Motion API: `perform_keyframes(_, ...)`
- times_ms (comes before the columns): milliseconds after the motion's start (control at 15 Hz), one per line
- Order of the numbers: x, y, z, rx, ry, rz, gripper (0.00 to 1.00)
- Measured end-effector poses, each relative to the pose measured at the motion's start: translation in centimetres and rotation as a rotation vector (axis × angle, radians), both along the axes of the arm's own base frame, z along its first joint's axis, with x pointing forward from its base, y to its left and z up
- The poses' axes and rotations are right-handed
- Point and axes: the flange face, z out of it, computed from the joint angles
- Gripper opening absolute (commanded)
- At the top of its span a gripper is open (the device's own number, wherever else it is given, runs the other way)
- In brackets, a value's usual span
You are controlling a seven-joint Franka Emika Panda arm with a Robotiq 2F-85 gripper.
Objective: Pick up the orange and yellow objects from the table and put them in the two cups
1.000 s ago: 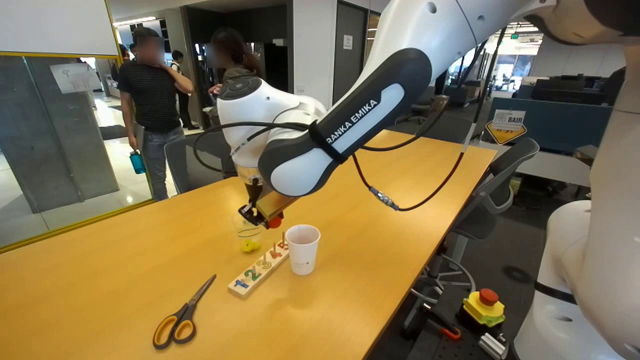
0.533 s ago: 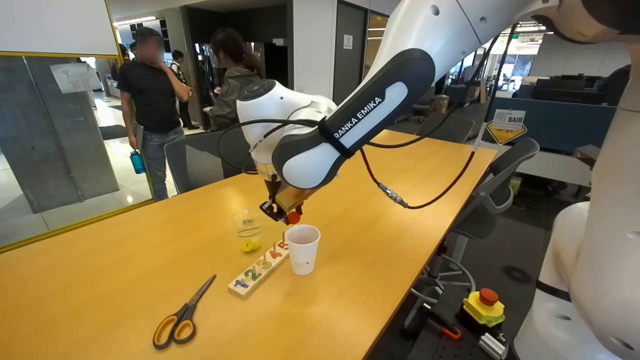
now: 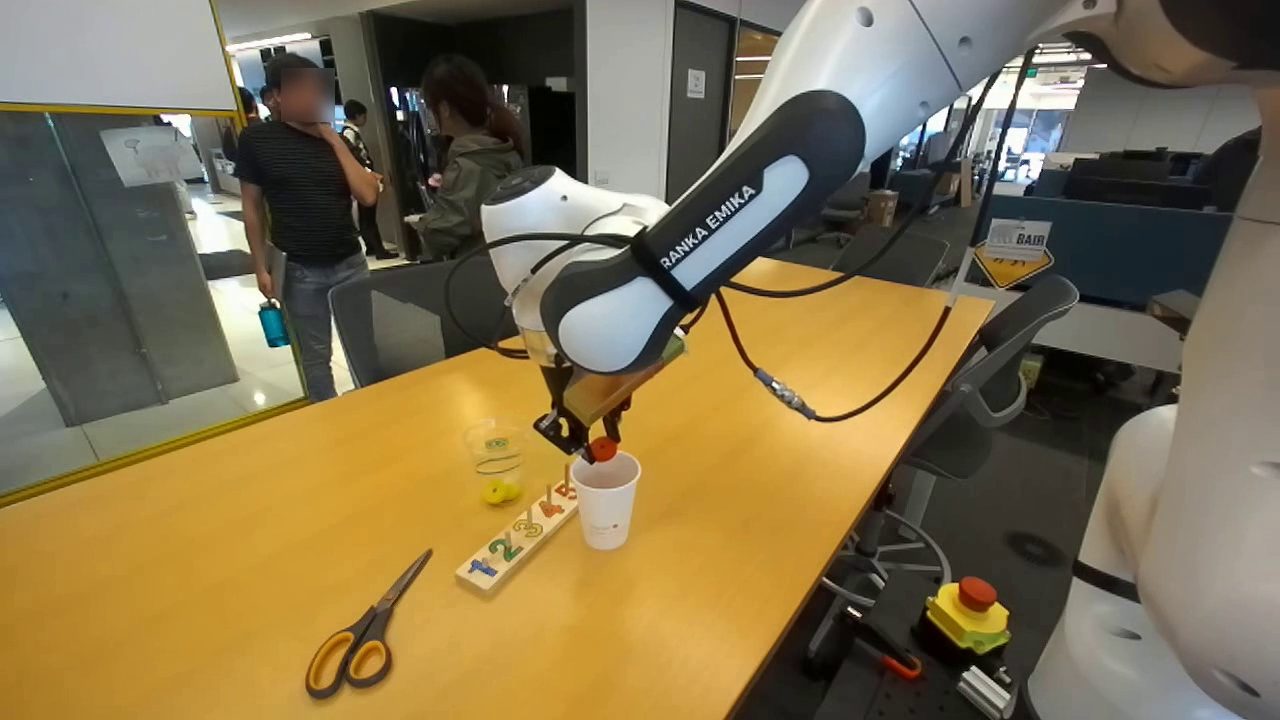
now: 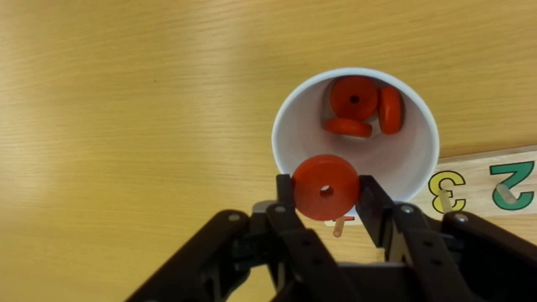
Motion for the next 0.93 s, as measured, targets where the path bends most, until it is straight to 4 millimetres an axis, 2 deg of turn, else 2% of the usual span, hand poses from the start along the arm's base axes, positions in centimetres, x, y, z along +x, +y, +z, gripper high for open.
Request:
perform_keyframes(67,-0.1,0.1,0.0,0.012,0.009,0.001,0.2)
perform_keyframes(133,-0.1,0.2,-0.1,0.023,0.016,0.002,0.55)
perform_keyframes(200,-0.1,0.2,-0.1,0.033,0.022,0.001,0.68)
perform_keyframes(267,-0.1,0.2,-0.1,0.04,0.026,-0.002,0.73)
perform_keyframes(467,-0.2,-0.2,-0.2,0.054,0.045,-0.015,0.97)
perform_keyframes(667,-0.1,-1.8,0.6,0.077,0.062,-0.004,1.0)
perform_keyframes(800,-0.4,-3.6,2.3,0.107,0.085,0.029,1.0)
perform_keyframes(933,-1.8,-5.3,4.7,0.14,0.127,0.073,1.0)
